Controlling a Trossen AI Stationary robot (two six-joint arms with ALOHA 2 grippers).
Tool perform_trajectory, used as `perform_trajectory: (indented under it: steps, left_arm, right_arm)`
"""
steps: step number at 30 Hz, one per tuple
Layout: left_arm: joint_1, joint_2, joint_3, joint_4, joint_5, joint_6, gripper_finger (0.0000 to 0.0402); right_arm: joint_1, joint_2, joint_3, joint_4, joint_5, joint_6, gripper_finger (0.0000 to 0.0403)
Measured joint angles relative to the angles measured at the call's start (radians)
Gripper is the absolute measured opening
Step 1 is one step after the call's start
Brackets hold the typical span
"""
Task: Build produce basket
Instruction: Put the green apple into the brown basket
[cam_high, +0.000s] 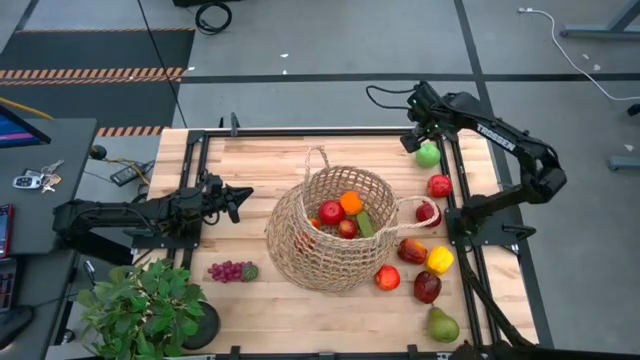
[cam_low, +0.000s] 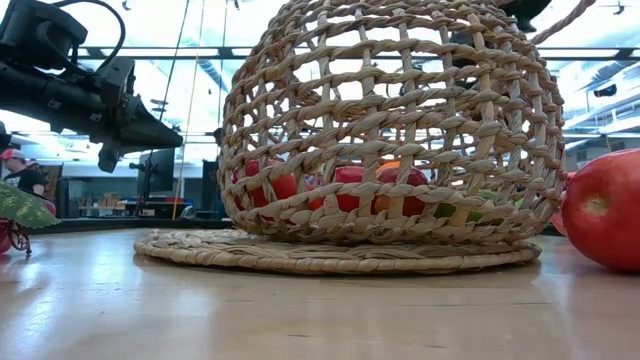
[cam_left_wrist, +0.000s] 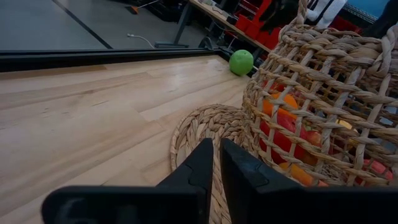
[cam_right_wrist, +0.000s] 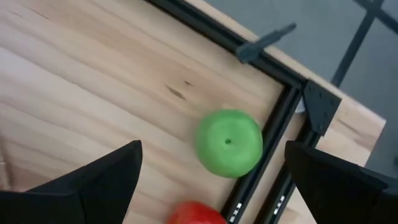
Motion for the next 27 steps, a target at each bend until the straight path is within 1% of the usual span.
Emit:
perform_trajectory:
  steps: [6, 10, 12, 18, 23, 27]
  left_arm:
    - [0.000, 0.000, 0.000, 0.000, 0.000, 0.000, 0.0040]
    - [0.000, 0.000, 0.000, 0.000, 0.000, 0.000, 0.0035]
    - [0.000, 0.000, 0.000, 0.000, 0.000, 0.000, 0.0033]
    - [0.000, 0.000, 0.000, 0.000, 0.000, 0.000, 0.0036]
    - [0.000, 0.000, 0.000, 0.000, 0.000, 0.000, 0.0040]
    - [0.000, 0.000, 0.000, 0.000, 0.000, 0.000, 0.0037]
  right_arm:
    - [-0.049, 0.073, -0.031, 0.000, -0.007, 0.027, 0.0399]
    - [-0.082, 0.109, -0.059, 0.004, -0.062, 0.063, 0.0399]
    - [-0.092, 0.122, -0.077, 0.018, -0.066, 0.078, 0.0399]
    - [-0.097, 0.170, -0.089, 0.057, -0.032, 0.129, 0.0399]
    - [-0.083, 0.216, -0.089, 0.052, 0.029, 0.177, 0.0399]
    - [-0.084, 0.269, -0.089, 0.038, 0.007, 0.199, 0.0399]
